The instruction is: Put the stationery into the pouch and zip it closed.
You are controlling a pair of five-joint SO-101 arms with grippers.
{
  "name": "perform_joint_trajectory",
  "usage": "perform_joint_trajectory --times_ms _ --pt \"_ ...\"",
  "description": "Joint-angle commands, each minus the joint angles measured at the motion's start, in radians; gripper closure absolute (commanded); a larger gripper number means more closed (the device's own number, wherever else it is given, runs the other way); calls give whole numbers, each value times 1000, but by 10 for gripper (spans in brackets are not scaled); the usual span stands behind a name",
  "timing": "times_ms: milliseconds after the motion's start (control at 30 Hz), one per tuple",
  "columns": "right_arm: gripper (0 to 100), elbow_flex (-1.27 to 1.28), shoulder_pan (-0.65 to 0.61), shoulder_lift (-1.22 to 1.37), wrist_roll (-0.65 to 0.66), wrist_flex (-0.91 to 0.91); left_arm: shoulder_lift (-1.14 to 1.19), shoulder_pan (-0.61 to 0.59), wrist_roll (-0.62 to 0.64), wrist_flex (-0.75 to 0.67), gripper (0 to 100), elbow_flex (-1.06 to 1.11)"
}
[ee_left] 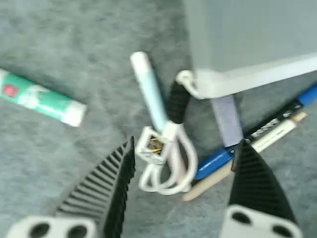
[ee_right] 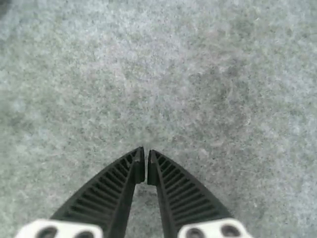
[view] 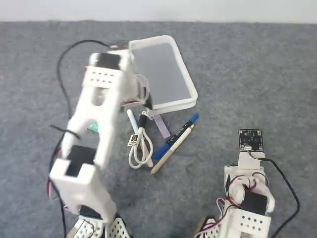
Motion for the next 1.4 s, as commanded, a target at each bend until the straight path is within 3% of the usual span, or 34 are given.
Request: perform_joint_trajectory --times_ms 0,167,300,500,633,867,1000,1367 --pt "991 18 12 -16 -15 -1 -115 -64 -84 34 703 33" --pt "991 -32 25 -16 -15 7 -155 -123 -123 -11 703 107" --pt "991 -83 97 -16 -11 -21 -213 -141 -121 -127 718 228" --pt "991 -184 99 -16 -17 -33 -318 -149 -118 -341 743 450" --pt "991 -316 94 -16 -17 -5 -331 -201 -118 -390 743 489" --pt "991 -545 -165 -15 -23 91 -308 -262 -60 -393 743 492" --pt "990 -574 -292 13 -110 35 -302 -264 -60 -393 743 492" --pt "989 -760 -575 579 -130 -148 -311 -267 -57 -493 746 564"
